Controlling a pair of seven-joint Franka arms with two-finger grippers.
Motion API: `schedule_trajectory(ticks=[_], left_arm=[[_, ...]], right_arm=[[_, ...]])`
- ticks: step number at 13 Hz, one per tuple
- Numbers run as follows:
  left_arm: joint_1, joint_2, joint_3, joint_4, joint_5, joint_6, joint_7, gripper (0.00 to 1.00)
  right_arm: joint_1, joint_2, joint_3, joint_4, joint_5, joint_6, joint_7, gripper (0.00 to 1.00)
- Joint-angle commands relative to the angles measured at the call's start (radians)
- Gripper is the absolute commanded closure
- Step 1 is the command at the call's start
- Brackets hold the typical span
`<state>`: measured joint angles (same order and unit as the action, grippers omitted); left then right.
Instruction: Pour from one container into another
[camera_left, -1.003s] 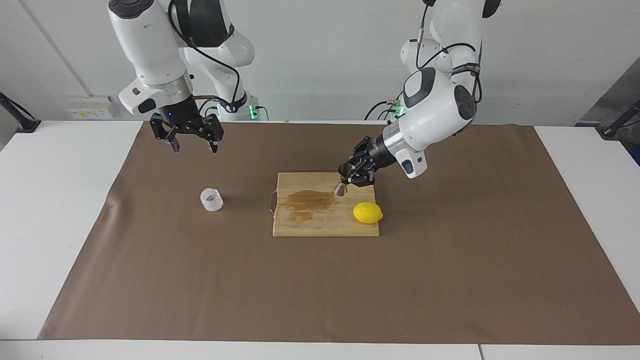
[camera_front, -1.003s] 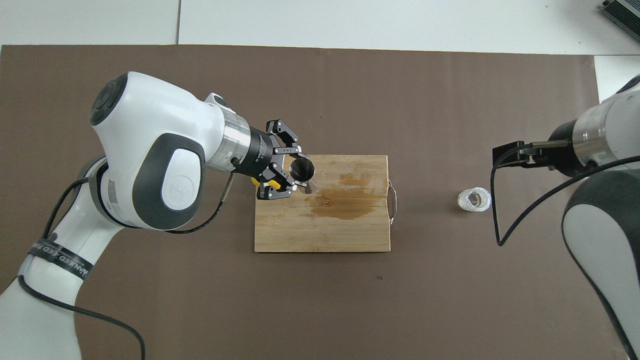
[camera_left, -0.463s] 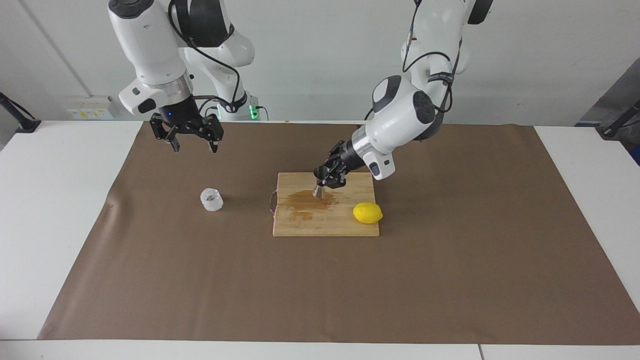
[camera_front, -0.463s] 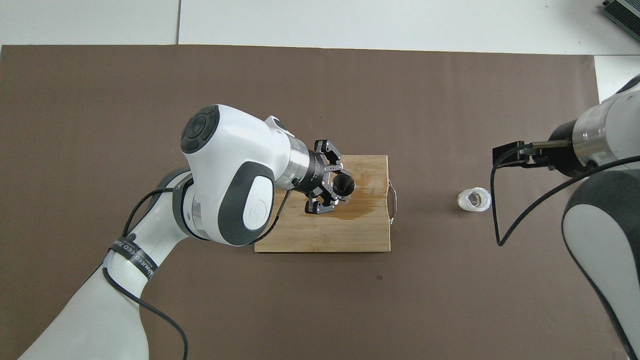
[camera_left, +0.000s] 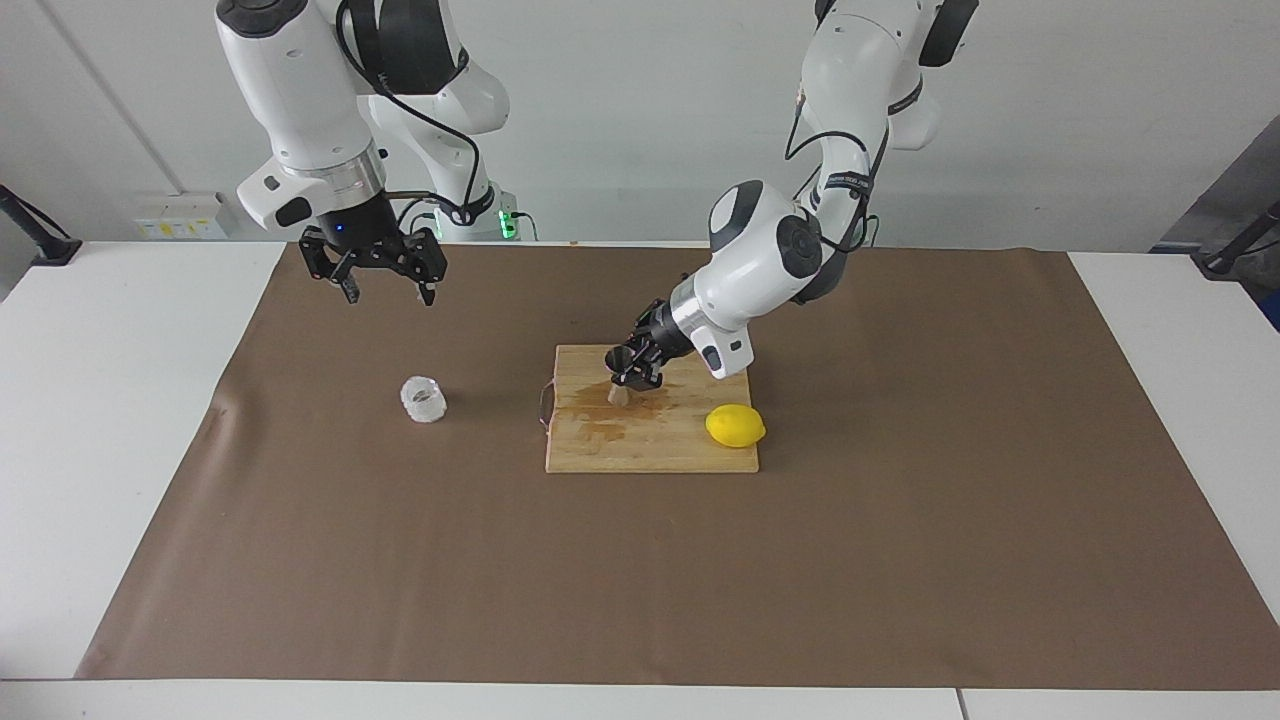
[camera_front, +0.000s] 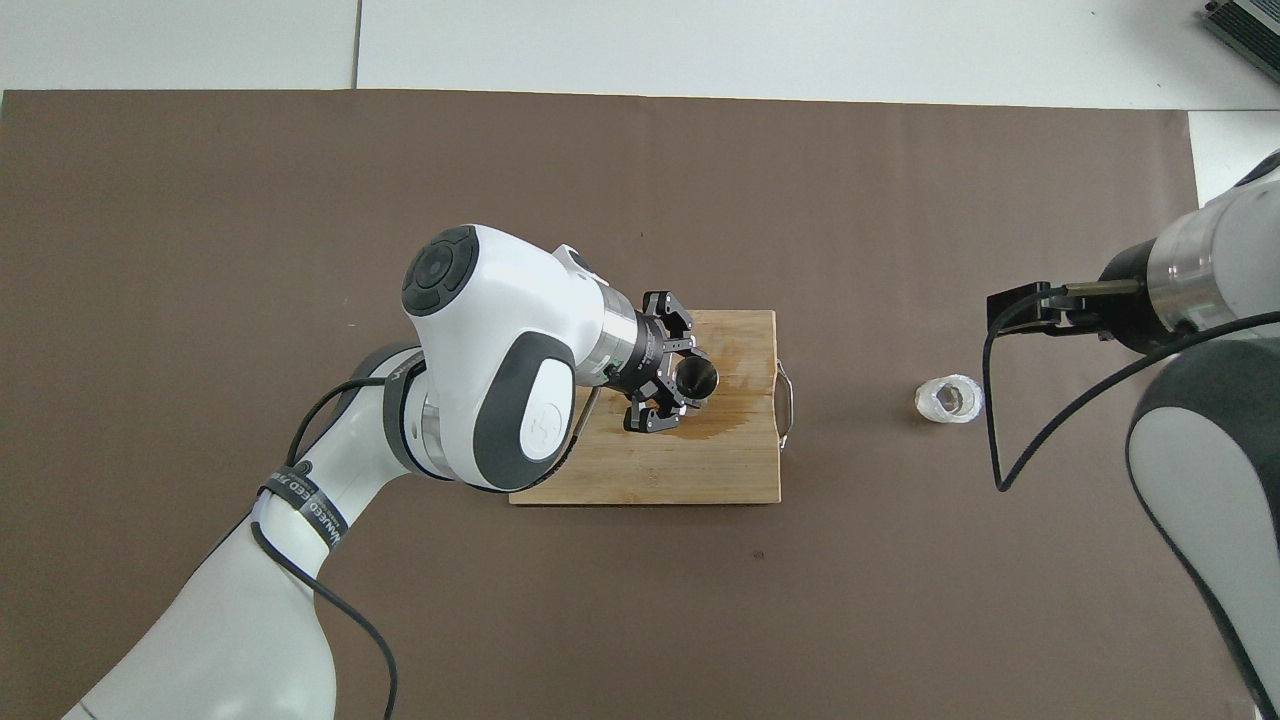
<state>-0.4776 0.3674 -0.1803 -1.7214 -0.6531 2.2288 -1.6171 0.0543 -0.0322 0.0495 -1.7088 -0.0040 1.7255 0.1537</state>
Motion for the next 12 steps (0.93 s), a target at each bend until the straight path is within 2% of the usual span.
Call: schedule_trajectory(ticks=[1, 3, 5, 6, 7, 8, 9, 10, 12], left_arm=[[-0.016, 0.007, 0.015, -0.006, 0.006, 0.026, 0.016, 1.0], [-0.016, 0.013, 0.015, -0.006, 0.006, 0.028, 0.031, 0.88], [-0.018, 0.015, 0.015, -0.006, 0.006, 0.028, 0.032, 0.84], [-0.018, 0.016, 0.015, -0.006, 0.007, 0.028, 0.032, 0.78], [-0.018, 0.016, 0.015, -0.006, 0.007, 0.025, 0.032, 0.67], [-0.016, 0.021, 0.015, -0.006, 0.007, 0.023, 0.032, 0.42], [-0.016, 0.019, 0.016, -0.006, 0.007, 0.023, 0.031, 0.05], [-0.016, 0.019, 0.016, -0.003, 0.009, 0.023, 0.031, 0.0], [-0.015, 0.015, 0.016, 0.008, 0.052, 0.008, 0.023, 0.0]], right_arm=[[-0.027, -0.014, 0.007, -0.009, 0.022, -0.009, 0.013, 0.0], [-0.033, -0.014, 0.009, -0.009, 0.022, -0.006, 0.013, 0.0], [-0.03, -0.014, 0.009, -0.009, 0.022, -0.012, 0.012, 0.0], [-0.03, -0.015, 0.009, -0.009, 0.022, -0.014, 0.012, 0.0], [-0.03, -0.015, 0.009, -0.011, 0.022, -0.014, 0.009, 0.0], [-0.028, -0.015, 0.009, -0.011, 0.022, -0.011, 0.009, 0.0], [-0.025, -0.017, 0.009, -0.018, 0.022, -0.001, 0.0, 0.0], [-0.019, -0.017, 0.009, -0.02, 0.022, 0.002, -0.012, 0.0], [-0.017, -0.02, 0.01, -0.029, 0.021, 0.003, -0.052, 0.0]])
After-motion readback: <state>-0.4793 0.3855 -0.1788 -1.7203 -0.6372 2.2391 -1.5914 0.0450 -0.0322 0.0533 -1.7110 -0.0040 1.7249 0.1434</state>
